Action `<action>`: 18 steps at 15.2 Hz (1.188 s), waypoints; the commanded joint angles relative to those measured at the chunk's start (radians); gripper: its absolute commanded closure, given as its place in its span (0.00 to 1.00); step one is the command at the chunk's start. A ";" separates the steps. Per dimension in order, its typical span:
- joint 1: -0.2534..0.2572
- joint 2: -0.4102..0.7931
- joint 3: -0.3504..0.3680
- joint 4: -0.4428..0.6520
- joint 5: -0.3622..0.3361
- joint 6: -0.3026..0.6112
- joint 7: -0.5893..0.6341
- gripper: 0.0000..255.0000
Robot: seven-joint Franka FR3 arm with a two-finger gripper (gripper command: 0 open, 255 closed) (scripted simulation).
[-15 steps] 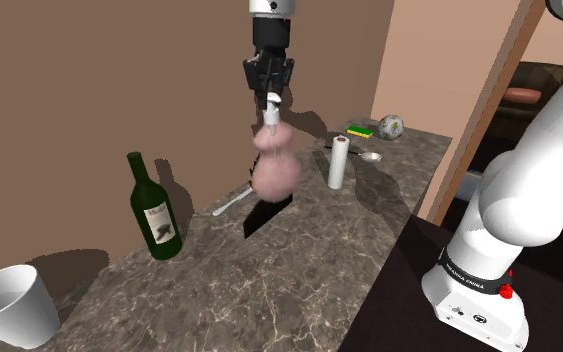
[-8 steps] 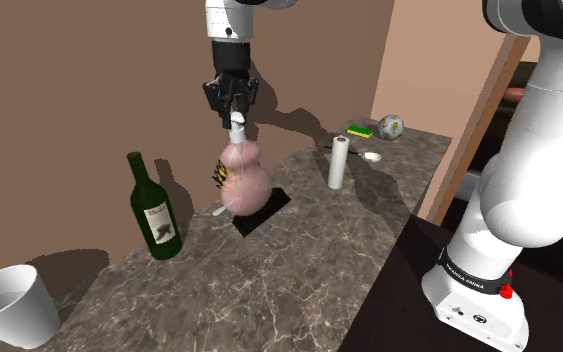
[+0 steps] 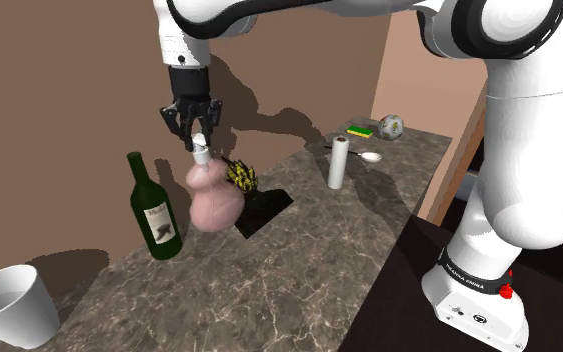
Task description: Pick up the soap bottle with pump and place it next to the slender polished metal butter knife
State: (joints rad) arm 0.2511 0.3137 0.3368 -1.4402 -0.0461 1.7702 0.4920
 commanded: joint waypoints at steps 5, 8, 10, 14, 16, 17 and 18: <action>0.004 0.011 0.000 -0.067 -0.005 0.080 0.007 1.00; 0.002 0.014 -0.001 -0.103 -0.006 0.119 0.007 1.00; 0.002 0.017 -0.002 -0.126 -0.007 0.144 0.007 1.00; 0.001 0.019 -0.002 -0.137 -0.008 0.157 0.007 1.00; 0.001 0.019 -0.002 -0.137 -0.008 0.157 0.007 1.00; 0.001 0.019 -0.002 -0.137 -0.008 0.157 0.007 1.00; 0.001 0.019 -0.002 -0.137 -0.008 0.157 0.007 1.00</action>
State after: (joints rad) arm 0.2528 0.3332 0.3347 -1.5768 -0.0542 1.9276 0.4991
